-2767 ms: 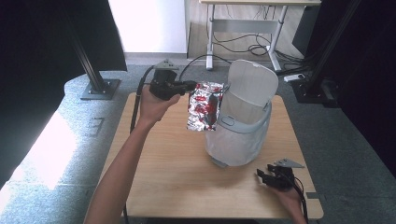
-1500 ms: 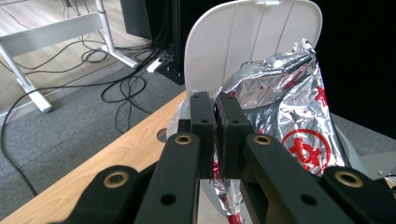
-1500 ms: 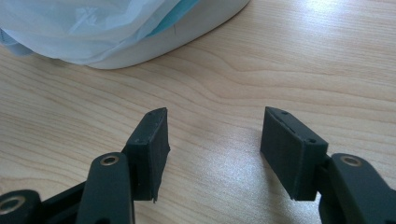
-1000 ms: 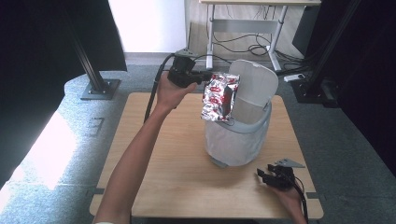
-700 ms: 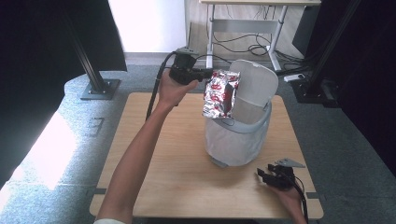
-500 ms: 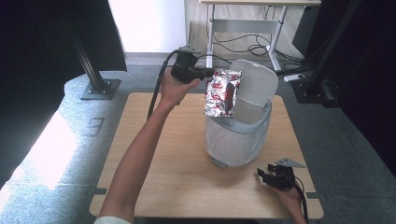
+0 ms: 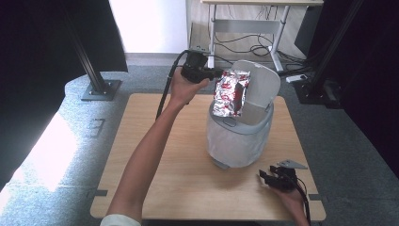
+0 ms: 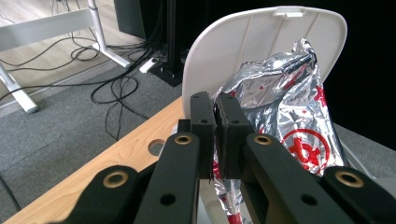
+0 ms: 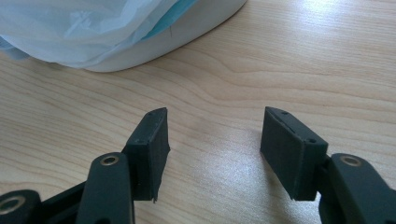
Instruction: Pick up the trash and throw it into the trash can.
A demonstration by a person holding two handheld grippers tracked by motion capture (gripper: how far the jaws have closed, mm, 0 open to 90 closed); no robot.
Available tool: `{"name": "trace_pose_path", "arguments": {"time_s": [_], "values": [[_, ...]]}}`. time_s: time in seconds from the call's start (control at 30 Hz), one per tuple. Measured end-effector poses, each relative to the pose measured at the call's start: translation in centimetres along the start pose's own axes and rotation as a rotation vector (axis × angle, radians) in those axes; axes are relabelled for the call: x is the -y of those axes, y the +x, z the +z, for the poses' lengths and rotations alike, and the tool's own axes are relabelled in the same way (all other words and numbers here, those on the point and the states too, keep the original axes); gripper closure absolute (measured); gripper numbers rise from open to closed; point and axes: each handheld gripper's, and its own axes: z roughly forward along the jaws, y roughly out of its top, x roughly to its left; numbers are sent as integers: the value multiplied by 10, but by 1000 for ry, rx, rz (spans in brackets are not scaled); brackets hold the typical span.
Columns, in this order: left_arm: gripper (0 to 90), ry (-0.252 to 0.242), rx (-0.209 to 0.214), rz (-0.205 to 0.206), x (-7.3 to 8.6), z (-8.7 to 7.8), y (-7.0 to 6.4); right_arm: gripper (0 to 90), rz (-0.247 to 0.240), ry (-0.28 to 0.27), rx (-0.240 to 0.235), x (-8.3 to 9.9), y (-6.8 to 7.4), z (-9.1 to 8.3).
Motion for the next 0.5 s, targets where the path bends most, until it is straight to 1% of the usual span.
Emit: {"name": "trace_pose_path", "arguments": {"time_s": [0.27, 0.5], "values": [[867, 3, 5, 5, -6, 6, -3, 407, 0, 0, -1, 0, -1, 0], [866, 9, 10, 11, -8, 10, -5, 408, 0, 0, -2, 0, -1, 0]]}}
